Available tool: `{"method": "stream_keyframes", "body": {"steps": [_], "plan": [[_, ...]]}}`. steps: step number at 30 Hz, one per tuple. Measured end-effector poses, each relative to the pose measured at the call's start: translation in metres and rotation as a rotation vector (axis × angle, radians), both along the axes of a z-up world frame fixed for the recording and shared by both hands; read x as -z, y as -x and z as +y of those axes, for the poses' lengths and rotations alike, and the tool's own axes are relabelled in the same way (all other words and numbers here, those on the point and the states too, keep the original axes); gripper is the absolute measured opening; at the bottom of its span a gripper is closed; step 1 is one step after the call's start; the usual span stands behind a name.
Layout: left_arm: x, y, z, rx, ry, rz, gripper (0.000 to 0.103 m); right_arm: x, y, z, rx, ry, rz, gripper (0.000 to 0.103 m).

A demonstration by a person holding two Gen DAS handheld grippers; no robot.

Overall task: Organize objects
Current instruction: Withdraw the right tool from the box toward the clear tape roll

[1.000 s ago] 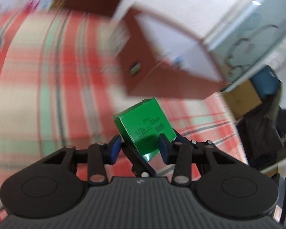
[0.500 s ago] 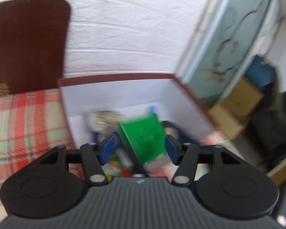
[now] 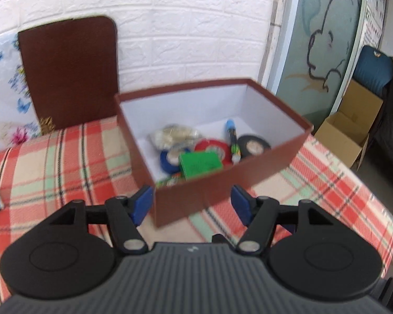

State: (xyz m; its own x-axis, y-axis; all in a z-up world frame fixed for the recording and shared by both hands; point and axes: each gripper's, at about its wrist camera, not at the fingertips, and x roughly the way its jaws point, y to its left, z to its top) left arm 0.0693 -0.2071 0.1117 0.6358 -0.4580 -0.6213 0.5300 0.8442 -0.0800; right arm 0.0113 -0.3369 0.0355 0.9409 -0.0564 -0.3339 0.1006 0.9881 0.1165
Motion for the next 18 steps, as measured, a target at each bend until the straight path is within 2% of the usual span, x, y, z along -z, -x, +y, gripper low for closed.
{"method": "stream_keyframes", "body": {"steps": [7,11,18], "plan": [[0.018,0.017,0.031,-0.064,-0.061,0.023,0.068,0.016,0.009,0.013,-0.036,-0.033,0.085,0.072],[0.026,0.021,0.051,-0.112,-0.087,0.018,0.068,0.017,0.033,0.032,-0.059,-0.026,0.103,0.072],[0.04,0.021,0.085,-0.187,-0.109,0.014,0.068,0.015,0.033,0.049,-0.092,-0.005,0.122,0.072]]}}
